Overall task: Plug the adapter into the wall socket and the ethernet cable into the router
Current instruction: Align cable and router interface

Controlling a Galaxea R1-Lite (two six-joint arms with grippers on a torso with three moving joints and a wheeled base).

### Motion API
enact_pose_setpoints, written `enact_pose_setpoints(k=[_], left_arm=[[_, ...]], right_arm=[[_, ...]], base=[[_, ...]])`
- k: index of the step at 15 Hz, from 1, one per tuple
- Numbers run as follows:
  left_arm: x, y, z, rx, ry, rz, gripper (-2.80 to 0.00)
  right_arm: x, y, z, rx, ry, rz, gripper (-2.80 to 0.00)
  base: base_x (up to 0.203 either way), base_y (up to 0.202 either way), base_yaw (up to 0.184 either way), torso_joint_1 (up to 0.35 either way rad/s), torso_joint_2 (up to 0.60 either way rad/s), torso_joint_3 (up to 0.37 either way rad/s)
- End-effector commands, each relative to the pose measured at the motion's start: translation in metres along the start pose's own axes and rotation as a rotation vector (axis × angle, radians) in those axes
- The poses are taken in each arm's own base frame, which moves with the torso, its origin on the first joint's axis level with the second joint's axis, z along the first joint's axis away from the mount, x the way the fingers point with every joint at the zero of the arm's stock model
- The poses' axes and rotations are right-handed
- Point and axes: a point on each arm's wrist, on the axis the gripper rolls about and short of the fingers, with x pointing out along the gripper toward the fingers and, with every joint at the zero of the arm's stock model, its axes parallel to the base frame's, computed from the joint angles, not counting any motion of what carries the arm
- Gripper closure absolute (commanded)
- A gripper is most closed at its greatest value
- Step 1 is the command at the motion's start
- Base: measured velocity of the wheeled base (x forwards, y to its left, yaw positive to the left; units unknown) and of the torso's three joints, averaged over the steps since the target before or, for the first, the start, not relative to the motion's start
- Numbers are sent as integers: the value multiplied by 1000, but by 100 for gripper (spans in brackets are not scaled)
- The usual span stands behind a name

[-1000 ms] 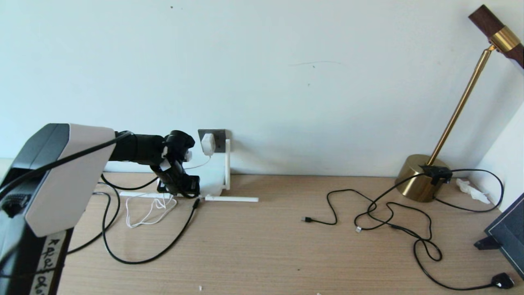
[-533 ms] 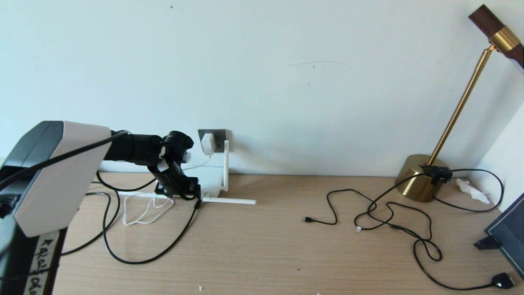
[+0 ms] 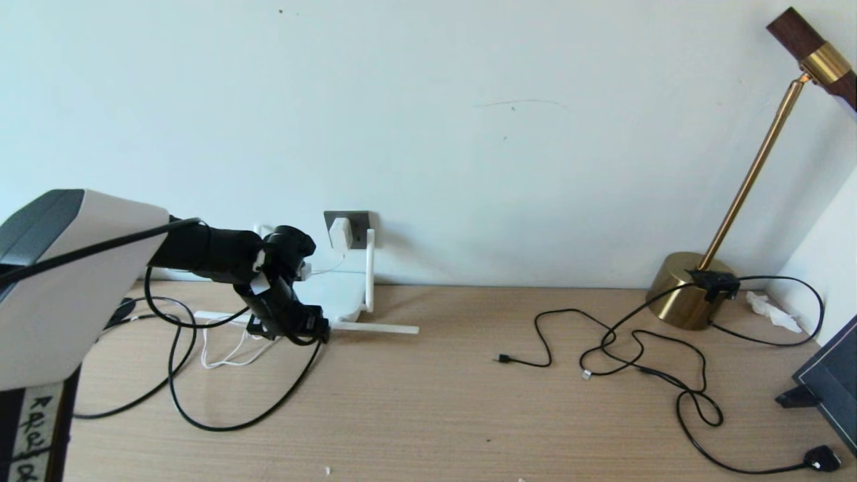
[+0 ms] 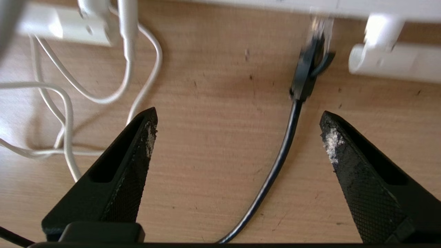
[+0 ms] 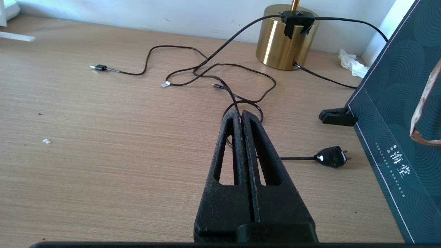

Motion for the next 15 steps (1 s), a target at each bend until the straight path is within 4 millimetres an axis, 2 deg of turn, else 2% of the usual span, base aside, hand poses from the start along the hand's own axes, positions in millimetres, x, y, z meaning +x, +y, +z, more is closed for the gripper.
enact_pose_setpoints(k=[1, 4, 6, 8, 10, 13, 15], left_arm=[[-4, 2, -17, 7, 17, 4, -280], [-3, 5, -41, 11, 28, 5, -280], [-14, 8, -59, 11, 11, 1, -280], [-47, 9, -74, 17, -63, -19, -280], [-92, 8, -91, 36, -158, -51, -280], [-152, 11, -132, 69, -292, -103, -280], [-158, 14, -159, 89, -284, -112, -280]], right_arm=[[0, 0, 0, -1, 0, 1, 0], [0, 0, 0, -2, 0, 1, 0], [0, 0, 0, -2, 1, 1, 0], [0, 0, 0, -1, 0, 1, 0], [0, 0, 0, -2, -1, 1, 0], [0, 0, 0, -1, -1, 1, 0], [0, 0, 0, -1, 0, 1, 0]], base=[[0, 0, 0, 0, 0, 0], [0, 0, 0, 0, 0, 0], [0, 0, 0, 0, 0, 0], [0, 0, 0, 0, 0, 0], [0, 0, 0, 0, 0, 0], [0, 0, 0, 0, 0, 0], [0, 0, 0, 0, 0, 0]])
